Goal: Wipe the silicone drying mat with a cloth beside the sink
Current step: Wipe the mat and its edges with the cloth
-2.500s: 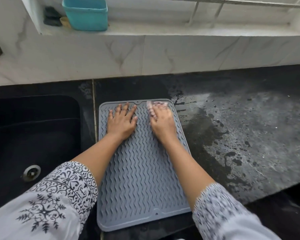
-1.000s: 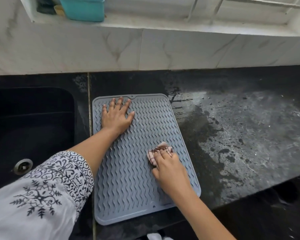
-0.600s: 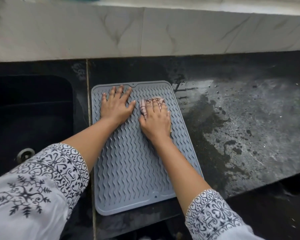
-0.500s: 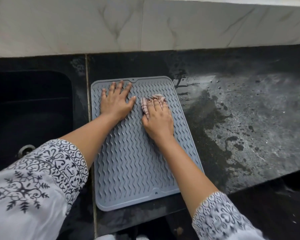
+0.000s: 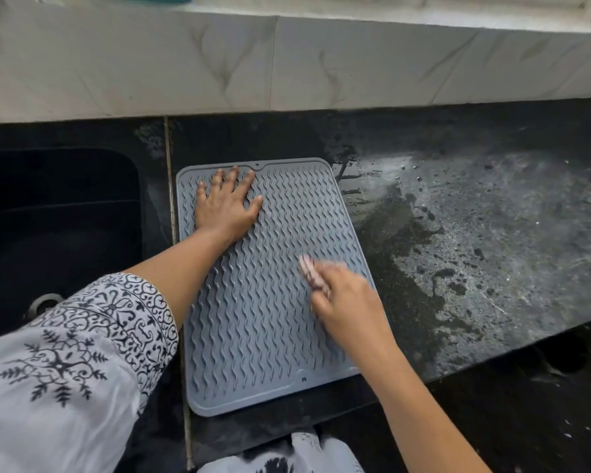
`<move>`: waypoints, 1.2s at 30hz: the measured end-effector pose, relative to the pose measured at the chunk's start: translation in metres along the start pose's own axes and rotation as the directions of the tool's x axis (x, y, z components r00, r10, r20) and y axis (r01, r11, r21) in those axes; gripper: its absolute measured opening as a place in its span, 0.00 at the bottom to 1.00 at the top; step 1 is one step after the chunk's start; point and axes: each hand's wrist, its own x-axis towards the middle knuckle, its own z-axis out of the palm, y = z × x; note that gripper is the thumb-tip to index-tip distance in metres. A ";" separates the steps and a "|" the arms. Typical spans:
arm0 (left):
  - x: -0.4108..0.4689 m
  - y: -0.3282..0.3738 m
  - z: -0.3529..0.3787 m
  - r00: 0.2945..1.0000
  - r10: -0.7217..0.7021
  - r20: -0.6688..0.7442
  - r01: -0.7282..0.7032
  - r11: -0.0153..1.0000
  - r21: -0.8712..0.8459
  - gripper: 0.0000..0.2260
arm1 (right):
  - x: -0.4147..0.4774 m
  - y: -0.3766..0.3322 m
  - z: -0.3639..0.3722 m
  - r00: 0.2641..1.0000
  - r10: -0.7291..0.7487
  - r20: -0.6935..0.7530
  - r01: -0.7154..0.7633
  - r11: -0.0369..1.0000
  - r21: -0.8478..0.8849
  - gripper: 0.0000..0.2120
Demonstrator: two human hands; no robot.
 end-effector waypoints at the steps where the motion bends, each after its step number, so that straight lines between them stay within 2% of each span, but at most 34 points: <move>1: 0.000 0.000 0.001 1.000 -0.002 -0.001 0.002 1.000 0.002 0.28 | 0.017 -0.006 -0.003 0.997 0.004 -0.071 -0.002 1.000 0.024 0.22; 4: 0.001 0.001 0.002 1.000 -0.013 -0.016 0.013 1.000 0.003 0.28 | 0.077 -0.021 0.015 0.988 0.040 -0.148 -0.041 0.999 -0.009 0.24; 7: 0.001 0.001 0.002 1.000 -0.014 -0.022 0.014 1.000 0.005 0.28 | 0.107 -0.024 0.045 0.998 0.044 -0.050 -0.053 0.980 -0.194 0.27; 9: 0.002 0.001 0.004 0.999 -0.022 -0.031 0.022 1.000 0.003 0.28 | 0.104 -0.018 0.051 0.999 0.036 -0.033 -0.042 0.974 -0.225 0.27; 13: 0.003 0.001 0.005 1.000 -0.022 -0.015 0.022 1.000 0.001 0.28 | 0.058 -0.003 0.048 1.000 -0.016 -0.008 0.014 0.971 -0.238 0.27; 16: 0.002 0.000 0.003 1.000 -0.023 -0.002 0.023 1.000 -0.001 0.28 | 0.004 0.000 0.047 0.998 0.027 0.062 -0.010 0.965 -0.261 0.27; 19: 0.000 0.000 0.002 1.000 -0.018 0.002 0.018 1.000 -0.014 0.27 | -0.043 0.000 0.034 0.993 0.009 0.119 0.027 0.953 -0.301 0.27; 21: 0.000 0.001 0.001 1.000 -0.022 -0.001 0.022 1.000 -0.015 0.27 | -0.052 -0.003 0.016 0.984 0.024 0.178 0.027 0.960 -0.278 0.23; 23: 0.000 0.002 0.000 1.000 -0.019 0.000 0.019 1.000 -0.015 0.27 | -0.040 -0.002 -0.005 0.971 0.075 0.227 -0.051 0.993 -0.111 0.16; 25: 0.000 0.002 0.000 1.000 -0.018 0.002 0.018 1.000 -0.018 0.28 | -0.013 -0.010 -0.024 0.985 0.113 0.127 -0.122 0.990 0.065 0.15; 27: 0.000 0.001 0.000 1.000 -0.022 -0.001 0.022 1.000 -0.019 0.28 | 0.026 -0.017 -0.026 0.993 0.100 -0.055 -0.096 0.993 0.071 0.17; 28: 0.000 0.001 0.001 1.000 -0.023 -0.003 0.023 1.000 -0.019 0.28 | 0.044 -0.022 -0.019 0.992 0.096 -0.086 -0.093 0.995 0.046 0.18; 32: 0.001 0.001 0.002 1.000 -0.018 -0.014 0.017 1.000 -0.022 0.28 | 0.085 -0.020 0.040 0.998 0.040 0.052 -0.029 0.980 -0.195 0.29; 36: 0.001 0.000 0.003 1.000 -0.021 -0.010 0.021 1.000 -0.020 0.27 | 0.072 -0.004 0.050 0.999 -0.035 0.028 0.039 0.984 -0.174 0.27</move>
